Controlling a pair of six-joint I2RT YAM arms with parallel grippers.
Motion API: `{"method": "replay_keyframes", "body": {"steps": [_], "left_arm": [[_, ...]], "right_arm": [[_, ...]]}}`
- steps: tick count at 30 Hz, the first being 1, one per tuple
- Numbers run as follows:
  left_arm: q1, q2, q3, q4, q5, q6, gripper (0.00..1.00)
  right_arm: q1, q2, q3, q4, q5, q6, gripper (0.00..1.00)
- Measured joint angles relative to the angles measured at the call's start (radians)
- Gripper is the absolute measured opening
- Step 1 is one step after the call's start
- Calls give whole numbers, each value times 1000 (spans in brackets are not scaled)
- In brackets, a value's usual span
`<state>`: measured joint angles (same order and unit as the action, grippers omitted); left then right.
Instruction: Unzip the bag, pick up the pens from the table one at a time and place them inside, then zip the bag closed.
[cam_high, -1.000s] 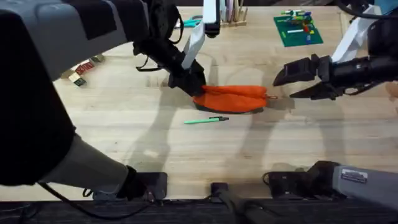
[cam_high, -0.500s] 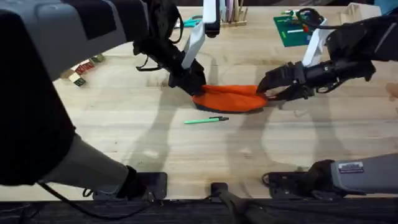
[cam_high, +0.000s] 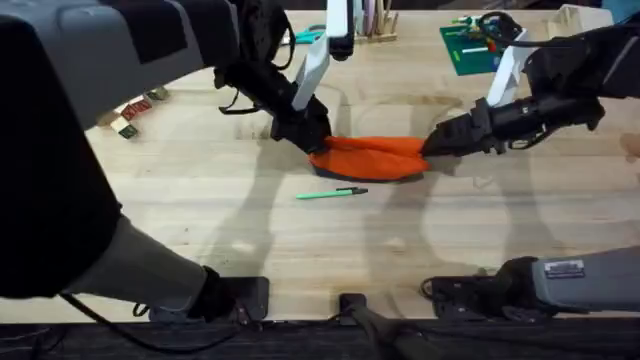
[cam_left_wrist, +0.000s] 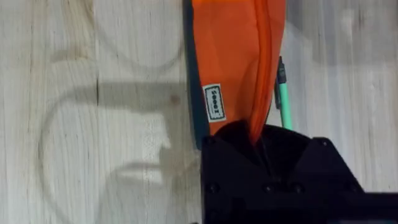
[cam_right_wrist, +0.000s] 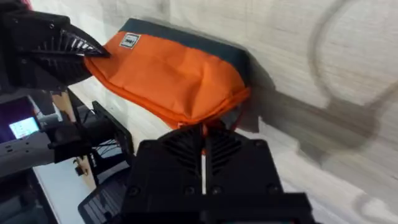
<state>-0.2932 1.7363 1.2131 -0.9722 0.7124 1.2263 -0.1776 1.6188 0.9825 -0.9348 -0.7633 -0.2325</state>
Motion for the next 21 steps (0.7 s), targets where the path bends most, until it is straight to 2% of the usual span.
{"method": "replay_keyframes", "body": {"steps": [3,13,21], "left_arm": [[0,0,0,0,0,0,44],[0,0,0,0,0,0,44],[0,0,0,1,-1,0,43]], "right_arm": [[0,-2,0,0,0,0,34],[11,-166,57,0,2,0,34],[144,-208,63,28,4,0,34]]}}
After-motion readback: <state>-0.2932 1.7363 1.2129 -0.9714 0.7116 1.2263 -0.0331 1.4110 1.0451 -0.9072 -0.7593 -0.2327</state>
